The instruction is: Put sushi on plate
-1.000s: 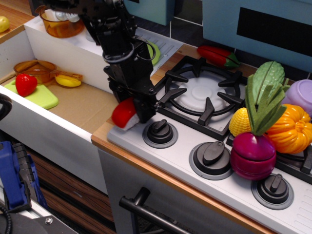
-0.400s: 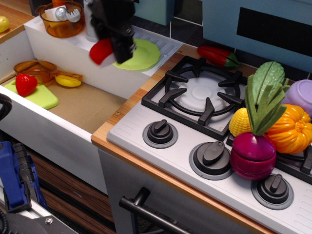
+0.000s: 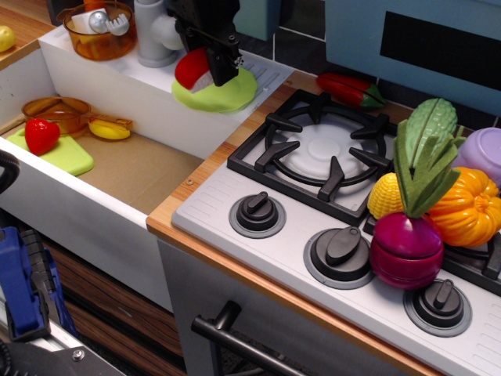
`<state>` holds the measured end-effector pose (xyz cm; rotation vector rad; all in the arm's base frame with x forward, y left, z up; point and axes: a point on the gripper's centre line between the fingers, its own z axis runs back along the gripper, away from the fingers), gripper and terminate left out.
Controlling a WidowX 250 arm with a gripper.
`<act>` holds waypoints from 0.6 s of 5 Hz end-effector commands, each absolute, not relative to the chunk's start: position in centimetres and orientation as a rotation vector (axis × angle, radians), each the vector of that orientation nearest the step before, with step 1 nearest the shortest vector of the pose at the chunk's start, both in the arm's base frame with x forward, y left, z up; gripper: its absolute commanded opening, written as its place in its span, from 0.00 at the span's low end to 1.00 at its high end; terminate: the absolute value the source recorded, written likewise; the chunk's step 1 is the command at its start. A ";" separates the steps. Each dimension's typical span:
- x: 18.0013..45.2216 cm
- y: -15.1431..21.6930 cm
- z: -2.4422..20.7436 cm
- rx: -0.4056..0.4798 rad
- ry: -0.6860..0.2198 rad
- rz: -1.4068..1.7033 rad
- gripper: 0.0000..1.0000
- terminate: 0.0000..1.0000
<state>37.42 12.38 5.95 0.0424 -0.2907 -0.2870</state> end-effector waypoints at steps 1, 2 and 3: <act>40.8 14.6 6.9 0.075 -0.381 -0.339 0.00 0.00; 41.4 15.3 6.3 0.071 -0.397 -0.360 1.00 0.00; 41.6 15.8 5.6 0.047 -0.419 -0.398 1.00 0.00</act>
